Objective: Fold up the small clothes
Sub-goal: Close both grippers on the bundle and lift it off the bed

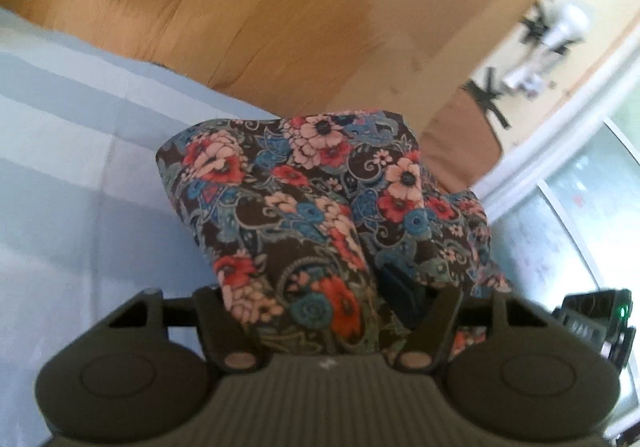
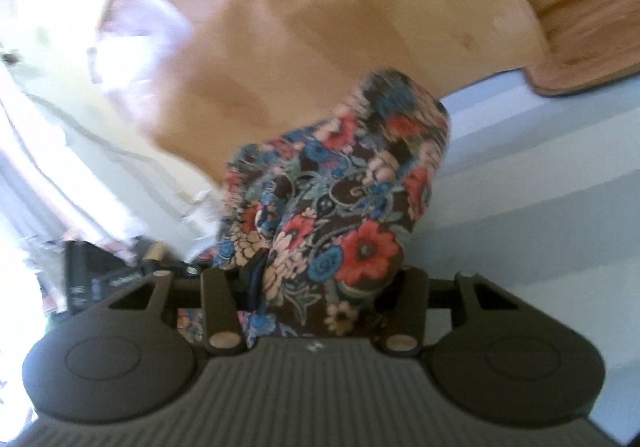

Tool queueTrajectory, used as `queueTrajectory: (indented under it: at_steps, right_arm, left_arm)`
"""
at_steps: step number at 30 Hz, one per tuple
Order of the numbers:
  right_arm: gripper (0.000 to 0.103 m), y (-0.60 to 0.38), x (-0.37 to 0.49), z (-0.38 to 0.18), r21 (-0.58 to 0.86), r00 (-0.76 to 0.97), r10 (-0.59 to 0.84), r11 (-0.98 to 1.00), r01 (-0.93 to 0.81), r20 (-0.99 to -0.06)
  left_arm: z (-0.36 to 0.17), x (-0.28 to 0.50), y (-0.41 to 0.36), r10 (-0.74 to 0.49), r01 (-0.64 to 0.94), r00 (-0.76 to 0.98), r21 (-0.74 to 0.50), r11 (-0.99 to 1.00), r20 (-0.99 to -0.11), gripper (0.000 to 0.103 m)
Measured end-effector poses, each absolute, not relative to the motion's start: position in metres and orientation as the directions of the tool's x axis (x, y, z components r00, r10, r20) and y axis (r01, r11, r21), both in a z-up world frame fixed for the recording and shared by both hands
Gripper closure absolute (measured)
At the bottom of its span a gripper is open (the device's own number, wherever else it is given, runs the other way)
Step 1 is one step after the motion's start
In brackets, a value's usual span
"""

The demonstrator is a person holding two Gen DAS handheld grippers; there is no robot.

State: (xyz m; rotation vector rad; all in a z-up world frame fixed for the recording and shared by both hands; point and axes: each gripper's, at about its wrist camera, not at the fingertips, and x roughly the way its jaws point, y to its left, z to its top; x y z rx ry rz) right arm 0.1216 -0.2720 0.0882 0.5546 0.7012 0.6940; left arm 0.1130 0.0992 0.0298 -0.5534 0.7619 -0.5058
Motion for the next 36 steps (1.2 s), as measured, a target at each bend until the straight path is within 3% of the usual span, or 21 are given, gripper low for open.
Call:
queueTrajectory:
  at_steps: [4, 8, 10, 12, 14, 15, 18, 21, 23, 27, 28, 29, 31, 36]
  right_arm:
    - [0.051, -0.279, 0.089, 0.086, 0.729, 0.483, 0.807, 0.550, -0.407, -0.339]
    - [0.047, -0.262, 0.079, 0.057, 0.700, 0.429, 0.794, 0.594, -0.395, -0.432]
    - [0.041, -0.259, 0.075, 0.047, 0.678, 0.439, 0.779, 0.616, -0.402, -0.448]
    - [0.034, -0.260, 0.070, 0.051, 0.654, 0.465, 0.767, 0.631, -0.418, -0.442]
    - [0.015, -0.266, 0.066, 0.061, 0.620, 0.506, 0.743, 0.657, -0.429, -0.438]
    - [0.013, -0.271, 0.063, 0.063, 0.615, 0.517, 0.742, 0.658, -0.435, -0.428]
    - [0.014, -0.274, 0.073, 0.057, 0.661, 0.462, 0.768, 0.628, -0.410, -0.443]
    - [0.011, -0.259, 0.086, 0.034, 0.712, 0.372, 0.799, 0.594, -0.375, -0.471]
    - [0.000, -0.243, 0.085, 0.031, 0.681, 0.392, 0.808, 0.585, -0.441, -0.440]
    - [0.003, -0.218, 0.093, 0.032, 0.664, 0.394, 0.810, 0.583, -0.468, -0.434]
    - [0.014, -0.216, 0.097, 0.032, 0.663, 0.391, 0.807, 0.588, -0.463, -0.443]
    - [0.027, -0.216, 0.099, 0.033, 0.664, 0.388, 0.806, 0.589, -0.460, -0.446]
    - [0.035, -0.219, 0.101, 0.040, 0.659, 0.388, 0.807, 0.588, -0.469, -0.444]
    - [0.039, -0.212, 0.118, 0.074, 0.574, 0.477, 0.791, 0.608, -0.549, -0.382]
  left_arm:
    - [0.041, 0.065, 0.117, -0.609, 0.246, 0.645, -0.629, 0.737, -0.461, 0.040]
    - [0.030, 0.047, 0.123, -0.526, 0.177, 0.640, -0.559, 0.810, -0.560, 0.041]
    - [0.021, 0.044, 0.124, -0.493, 0.150, 0.633, -0.530, 0.834, -0.597, 0.028]
    - [0.024, 0.041, 0.128, -0.470, 0.137, 0.646, -0.514, 0.847, -0.602, 0.023]
    - [0.037, 0.033, 0.139, -0.422, 0.135, 0.693, -0.469, 0.873, -0.585, 0.009]
    - [0.042, 0.029, 0.145, -0.405, 0.137, 0.716, -0.455, 0.880, -0.568, 0.001]
    - [0.042, 0.028, 0.155, -0.455, 0.166, 0.698, -0.494, 0.854, -0.553, 0.000]
    - [0.010, 0.043, 0.149, -0.578, 0.169, 0.568, -0.605, 0.778, -0.586, 0.000]
    - [0.000, 0.041, 0.140, -0.593, 0.198, 0.586, -0.613, 0.765, -0.552, 0.000]
    - [0.000, 0.047, 0.128, -0.601, 0.204, 0.603, -0.627, 0.752, -0.525, 0.002]
    - [0.000, 0.050, 0.128, -0.606, 0.190, 0.603, -0.645, 0.740, -0.518, 0.014]
    - [0.000, 0.054, 0.126, -0.616, 0.182, 0.594, -0.660, 0.729, -0.517, 0.020]
    - [0.009, 0.059, 0.124, -0.616, 0.186, 0.595, -0.656, 0.731, -0.517, 0.032]
    - [0.048, 0.087, 0.111, -0.573, 0.256, 0.661, -0.572, 0.779, -0.484, 0.034]
